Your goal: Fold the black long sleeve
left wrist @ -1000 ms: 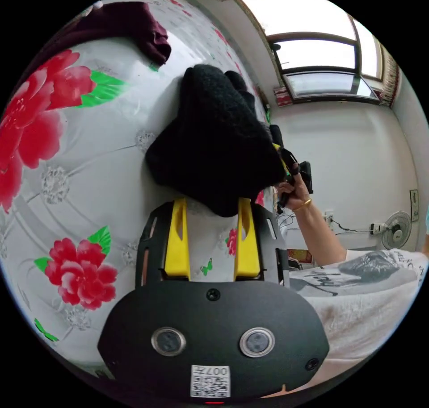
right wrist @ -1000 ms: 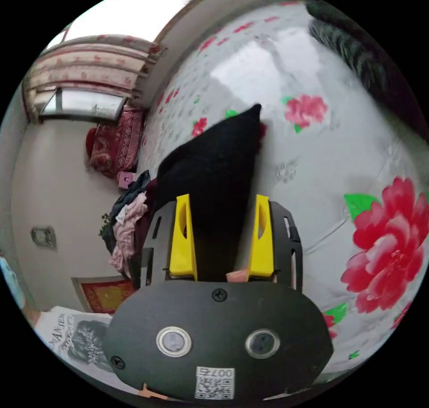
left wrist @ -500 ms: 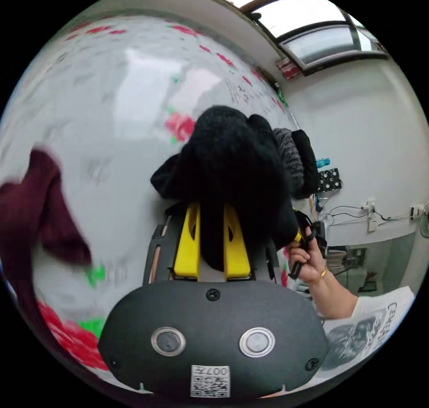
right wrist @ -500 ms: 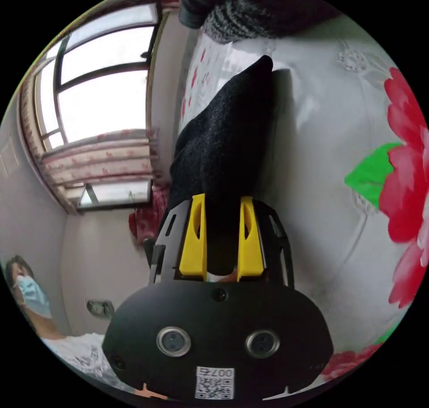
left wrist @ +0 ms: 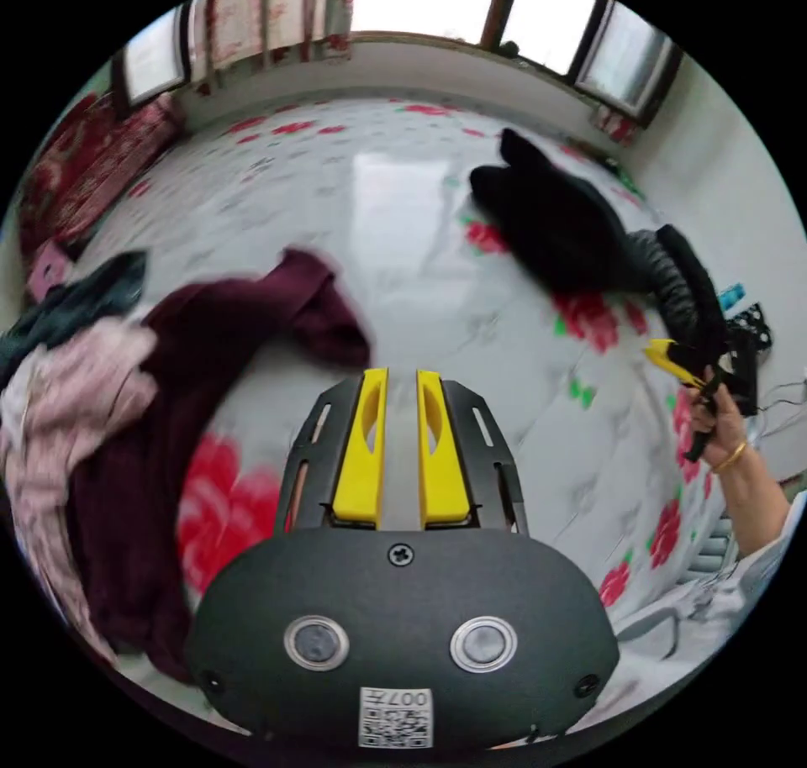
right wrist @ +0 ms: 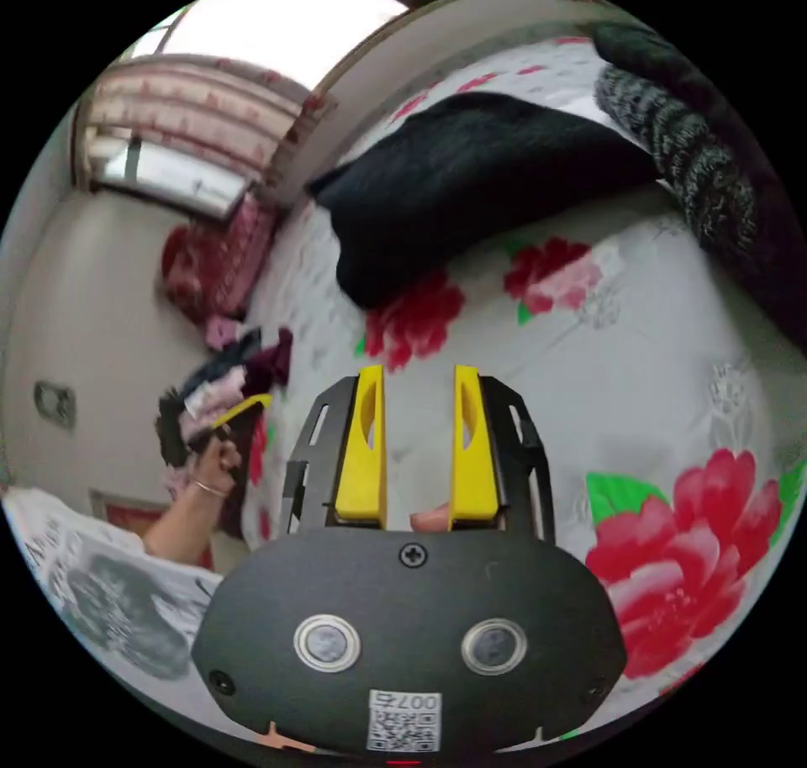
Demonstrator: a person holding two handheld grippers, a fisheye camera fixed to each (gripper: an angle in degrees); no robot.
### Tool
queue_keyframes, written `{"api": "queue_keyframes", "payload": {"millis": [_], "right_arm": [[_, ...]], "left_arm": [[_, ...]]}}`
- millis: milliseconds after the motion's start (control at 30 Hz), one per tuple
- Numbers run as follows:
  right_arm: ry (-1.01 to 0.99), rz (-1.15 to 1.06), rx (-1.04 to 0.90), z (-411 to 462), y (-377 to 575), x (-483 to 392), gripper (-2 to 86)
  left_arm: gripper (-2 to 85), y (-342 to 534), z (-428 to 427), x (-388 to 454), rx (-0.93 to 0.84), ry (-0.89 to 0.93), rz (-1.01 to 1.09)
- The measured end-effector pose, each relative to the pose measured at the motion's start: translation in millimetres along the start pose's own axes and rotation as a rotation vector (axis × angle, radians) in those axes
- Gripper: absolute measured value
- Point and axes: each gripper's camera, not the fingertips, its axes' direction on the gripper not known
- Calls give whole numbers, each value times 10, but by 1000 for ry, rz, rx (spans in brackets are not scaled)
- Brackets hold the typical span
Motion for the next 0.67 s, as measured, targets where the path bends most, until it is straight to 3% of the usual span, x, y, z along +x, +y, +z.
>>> {"api": "queue_keyframes", "payload": {"millis": [167,267,500,667], "right_arm": [[365,-492,-383,798,1291,-1087,36],[554,-715,-458,1265,1907,-1561,17],[866,-966,-510,2037,2576,-2094,0],[968,-1004,-536,2373,2789,-2287,-1]], "left_arm": [[61,1059,-531,-695,-82,-229,-264],[61,1318,-858,-1086,-57,-295,-402],[64,1707,-1628,-1907,159,-327,-694],[91,2070,-2199,-2303,254,-530,-799]]}}
